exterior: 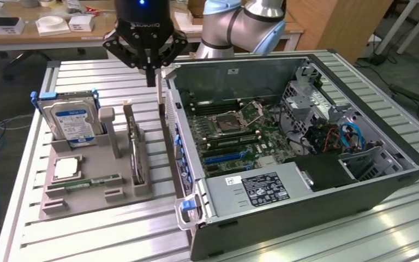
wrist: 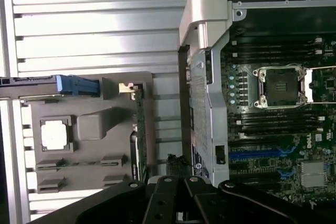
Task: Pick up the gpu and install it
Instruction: 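Reach for the gpu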
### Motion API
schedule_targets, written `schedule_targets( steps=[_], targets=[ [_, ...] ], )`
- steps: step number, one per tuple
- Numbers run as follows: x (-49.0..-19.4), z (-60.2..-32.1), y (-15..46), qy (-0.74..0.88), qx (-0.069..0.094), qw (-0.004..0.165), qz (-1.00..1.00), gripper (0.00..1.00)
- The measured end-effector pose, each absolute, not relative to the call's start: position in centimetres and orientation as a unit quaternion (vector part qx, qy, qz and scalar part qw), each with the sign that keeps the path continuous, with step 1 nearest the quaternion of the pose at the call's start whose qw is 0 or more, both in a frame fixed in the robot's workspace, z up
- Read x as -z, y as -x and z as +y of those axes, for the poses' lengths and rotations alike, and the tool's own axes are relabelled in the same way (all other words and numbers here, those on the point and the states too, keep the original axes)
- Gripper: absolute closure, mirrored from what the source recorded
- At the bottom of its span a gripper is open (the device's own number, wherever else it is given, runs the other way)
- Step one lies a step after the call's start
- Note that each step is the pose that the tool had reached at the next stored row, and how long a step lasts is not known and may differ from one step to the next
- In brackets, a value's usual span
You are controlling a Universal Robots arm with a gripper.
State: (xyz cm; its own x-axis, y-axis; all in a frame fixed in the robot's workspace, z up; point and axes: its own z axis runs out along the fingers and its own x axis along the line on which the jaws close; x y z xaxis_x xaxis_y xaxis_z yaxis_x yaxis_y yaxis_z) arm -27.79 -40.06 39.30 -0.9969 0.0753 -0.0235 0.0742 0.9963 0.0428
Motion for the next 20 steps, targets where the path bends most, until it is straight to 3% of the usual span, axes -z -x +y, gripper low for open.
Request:
schedule_targets(
  steps=[20],
  targets=[
    [-39.3, -40.2, 32.5, -0.037, -0.021, 0.013, 0.999, 0.9]
  ],
)
